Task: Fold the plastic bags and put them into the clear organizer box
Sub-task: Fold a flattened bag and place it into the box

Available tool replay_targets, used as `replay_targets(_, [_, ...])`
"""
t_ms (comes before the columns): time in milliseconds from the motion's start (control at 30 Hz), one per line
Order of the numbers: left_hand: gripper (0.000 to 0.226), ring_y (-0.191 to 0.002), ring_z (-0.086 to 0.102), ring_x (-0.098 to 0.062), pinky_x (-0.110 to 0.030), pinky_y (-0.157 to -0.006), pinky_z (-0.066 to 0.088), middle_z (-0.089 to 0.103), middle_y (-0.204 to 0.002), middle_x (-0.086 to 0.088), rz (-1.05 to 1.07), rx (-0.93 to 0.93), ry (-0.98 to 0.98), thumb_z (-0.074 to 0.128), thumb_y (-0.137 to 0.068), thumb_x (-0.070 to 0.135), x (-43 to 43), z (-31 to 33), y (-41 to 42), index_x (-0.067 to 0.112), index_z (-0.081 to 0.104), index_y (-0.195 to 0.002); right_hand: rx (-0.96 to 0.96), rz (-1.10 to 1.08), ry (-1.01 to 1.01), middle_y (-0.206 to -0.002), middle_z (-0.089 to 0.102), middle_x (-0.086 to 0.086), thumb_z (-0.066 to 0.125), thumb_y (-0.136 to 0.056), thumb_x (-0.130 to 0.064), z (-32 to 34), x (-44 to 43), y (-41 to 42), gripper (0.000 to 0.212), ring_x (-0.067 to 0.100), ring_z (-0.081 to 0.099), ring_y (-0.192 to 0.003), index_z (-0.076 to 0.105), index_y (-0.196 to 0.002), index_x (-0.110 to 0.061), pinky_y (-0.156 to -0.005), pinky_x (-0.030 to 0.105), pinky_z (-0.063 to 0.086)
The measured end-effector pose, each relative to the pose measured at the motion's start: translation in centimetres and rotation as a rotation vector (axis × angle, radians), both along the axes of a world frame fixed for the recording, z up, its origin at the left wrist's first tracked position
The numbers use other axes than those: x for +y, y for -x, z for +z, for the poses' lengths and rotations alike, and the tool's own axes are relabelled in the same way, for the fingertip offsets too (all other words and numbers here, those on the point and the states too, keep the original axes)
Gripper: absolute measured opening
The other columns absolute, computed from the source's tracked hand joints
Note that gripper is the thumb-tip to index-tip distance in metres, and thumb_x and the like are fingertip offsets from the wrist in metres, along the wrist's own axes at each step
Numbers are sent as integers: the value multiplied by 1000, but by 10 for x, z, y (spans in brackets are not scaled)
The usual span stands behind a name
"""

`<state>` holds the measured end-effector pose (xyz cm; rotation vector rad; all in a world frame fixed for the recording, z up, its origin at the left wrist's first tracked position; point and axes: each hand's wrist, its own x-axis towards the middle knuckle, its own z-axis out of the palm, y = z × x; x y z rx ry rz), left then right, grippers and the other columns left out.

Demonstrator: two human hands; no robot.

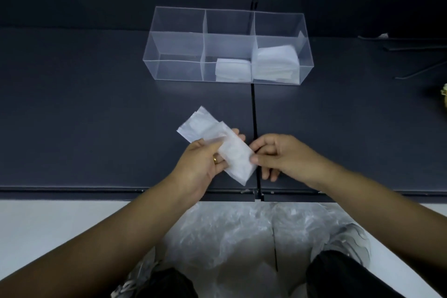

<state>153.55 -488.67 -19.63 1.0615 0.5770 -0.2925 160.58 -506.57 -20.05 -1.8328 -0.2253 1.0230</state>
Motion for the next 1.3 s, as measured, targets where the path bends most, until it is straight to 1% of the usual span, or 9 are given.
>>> replay_targets(233, [17,-74,70,-11,-20,-57,56,70,-96,-6,257,177,-157,55,-98,20,42,-15,-24,8,66,-96,-93,-74,115,-72,72,6,67,-85,-5,-3,8,4,10,14,64,-52,62,-91,-10,-43,22,45])
replay_targets(400, [23,-88,67,-11,-20,-82,54,70,-103,-8,352,-138,-729,48,-100,11,60,-10,-22,3,65,-112,-56,-107,130,-69,71,4,69,-84,-4,-2,10,2,12,14,64,-52,60,-91,-8,-41,21,43])
replay_targets(500, [27,-108,57,-8,-15,-98,39,65,-118,-1,-49,-638,-1318,53,-96,15,35,-11,8,9,64,-119,-30,-119,134,-65,69,2,70,-83,-3,1,13,0,14,13,63,-49,59,-91,-8,-40,21,41])
replay_targets(600, [59,-126,48,-16,-19,-108,30,56,-135,-7,-528,-744,-1415,56,-89,47,0,-26,37,7,54,-133,0,-126,142,-64,67,1,70,-84,-5,5,15,-1,14,11,61,-47,59,-92,-8,-40,20,40])
replay_targets(700, [68,-130,49,-22,-31,-110,35,54,-137,-11,-599,-738,-1503,68,-83,43,-9,-38,45,1,53,-134,86,-144,160,-65,66,1,69,-85,-9,11,15,-1,12,8,60,-49,61,-94,-9,-45,19,41])
replay_targets(867, [39,-109,65,-22,-30,-96,50,67,-120,-8,-398,-746,-1431,71,-84,8,-3,-36,35,4,64,-123,243,-192,10,-68,70,-2,67,-86,-9,29,11,-3,14,9,60,-50,64,-100,-9,-44,18,43])
replay_targets(1067, [29,-79,64,-12,-26,-71,50,70,-87,1,-283,-527,-1000,44,-100,31,18,-23,20,27,66,-119,-191,84,-19,-117,61,-16,77,-76,-6,27,10,-17,58,8,57,-75,56,-124,-32,-81,21,51])
replay_targets(1200, [27,-101,67,-23,-38,-87,54,72,-103,-8,-134,-327,-623,45,-101,24,26,-24,5,13,69,-106,-162,134,-31,-104,70,-7,72,-81,-1,9,32,-20,40,8,54,-65,64,-114,-23,-65,18,50])
replay_targets(1300, [25,-95,70,-19,-26,-74,57,74,-98,-4,-15,-167,-357,44,-101,23,30,-24,-1,18,69,-101,-204,52,45,-79,72,-6,74,-81,-10,1,46,-27,14,3,56,-54,70,-90,-19,-46,15,42])
